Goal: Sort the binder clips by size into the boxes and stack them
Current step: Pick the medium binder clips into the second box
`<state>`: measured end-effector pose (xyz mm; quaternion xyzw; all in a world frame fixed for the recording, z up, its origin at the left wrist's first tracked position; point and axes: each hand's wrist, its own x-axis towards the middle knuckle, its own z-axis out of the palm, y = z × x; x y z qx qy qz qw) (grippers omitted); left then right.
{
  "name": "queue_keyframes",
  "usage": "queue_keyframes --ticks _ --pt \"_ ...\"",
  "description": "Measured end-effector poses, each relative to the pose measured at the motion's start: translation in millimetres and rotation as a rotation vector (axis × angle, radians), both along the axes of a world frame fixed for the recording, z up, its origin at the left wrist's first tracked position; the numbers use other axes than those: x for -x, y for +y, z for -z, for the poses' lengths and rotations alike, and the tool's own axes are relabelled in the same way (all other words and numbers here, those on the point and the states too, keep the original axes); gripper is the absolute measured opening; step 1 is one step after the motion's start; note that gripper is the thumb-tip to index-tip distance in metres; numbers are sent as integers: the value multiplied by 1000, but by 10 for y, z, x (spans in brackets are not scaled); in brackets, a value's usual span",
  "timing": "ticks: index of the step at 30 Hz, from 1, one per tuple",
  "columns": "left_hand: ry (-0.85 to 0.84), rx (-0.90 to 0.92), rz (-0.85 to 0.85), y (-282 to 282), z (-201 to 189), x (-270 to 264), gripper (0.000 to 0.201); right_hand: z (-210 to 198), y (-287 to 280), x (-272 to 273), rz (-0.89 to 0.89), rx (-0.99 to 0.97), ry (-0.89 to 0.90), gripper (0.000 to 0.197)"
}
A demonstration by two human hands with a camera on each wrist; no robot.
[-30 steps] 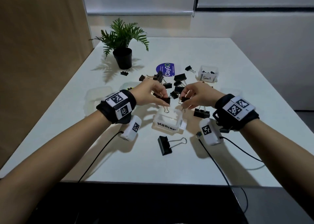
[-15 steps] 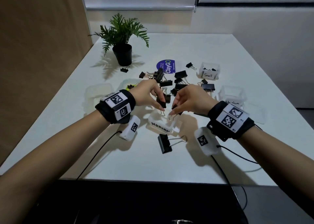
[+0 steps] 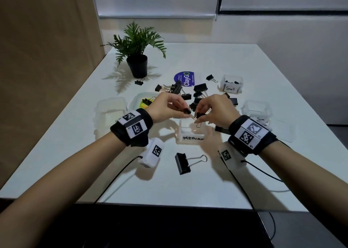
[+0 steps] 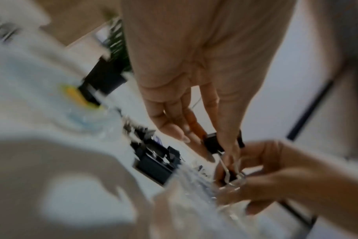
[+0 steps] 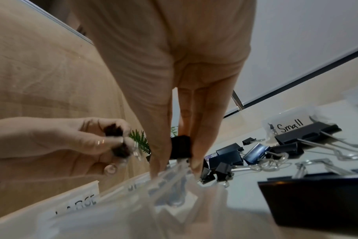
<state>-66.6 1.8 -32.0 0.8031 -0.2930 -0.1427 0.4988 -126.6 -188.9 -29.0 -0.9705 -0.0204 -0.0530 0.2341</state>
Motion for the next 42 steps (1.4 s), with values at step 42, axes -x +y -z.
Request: queue_keyframes --ticks 42 --pt "-268 -318 -53 -193 52 -213 25 -167 -81 -9 -79 -180 -175 20"
